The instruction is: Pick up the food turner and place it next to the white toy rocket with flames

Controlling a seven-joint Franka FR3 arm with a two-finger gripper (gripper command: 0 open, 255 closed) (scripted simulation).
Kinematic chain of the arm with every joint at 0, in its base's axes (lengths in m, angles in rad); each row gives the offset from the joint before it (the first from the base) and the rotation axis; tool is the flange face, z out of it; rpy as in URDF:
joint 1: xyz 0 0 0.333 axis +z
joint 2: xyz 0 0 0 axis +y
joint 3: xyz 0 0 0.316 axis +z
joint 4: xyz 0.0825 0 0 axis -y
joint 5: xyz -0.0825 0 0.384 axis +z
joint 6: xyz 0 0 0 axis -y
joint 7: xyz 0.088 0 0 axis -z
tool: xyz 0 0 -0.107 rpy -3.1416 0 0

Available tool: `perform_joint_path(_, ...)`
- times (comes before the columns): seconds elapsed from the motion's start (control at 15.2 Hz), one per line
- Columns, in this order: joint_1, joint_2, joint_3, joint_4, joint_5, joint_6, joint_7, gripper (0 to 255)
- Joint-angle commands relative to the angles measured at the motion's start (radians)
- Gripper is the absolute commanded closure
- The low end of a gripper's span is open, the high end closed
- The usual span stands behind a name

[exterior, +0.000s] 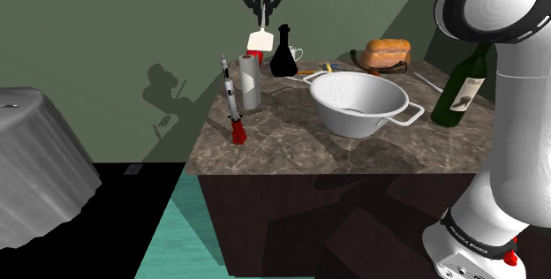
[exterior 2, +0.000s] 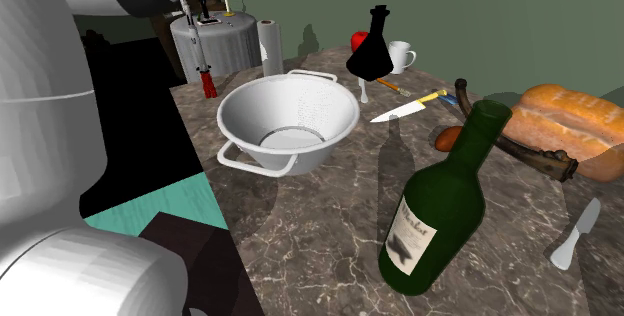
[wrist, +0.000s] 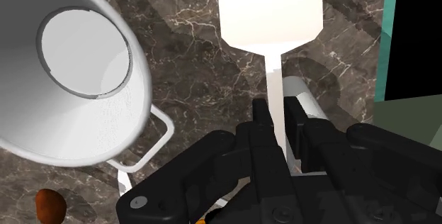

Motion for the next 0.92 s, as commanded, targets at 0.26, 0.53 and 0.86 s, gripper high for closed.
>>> perform_joint_path(0.26, -0.041, -0.091, 0.001, -0.227, 0.032, 0.14, -0.001, 255)
perform_joint_path(0.53, -0.055, -0.127, 0.0, -0.337, 0.044, 0.214, -0.001, 255)
perform_joint_path(0.86, -0.067, -0.159, -0.001, -0.451, 0.055, 0.297, 0.0, 255)
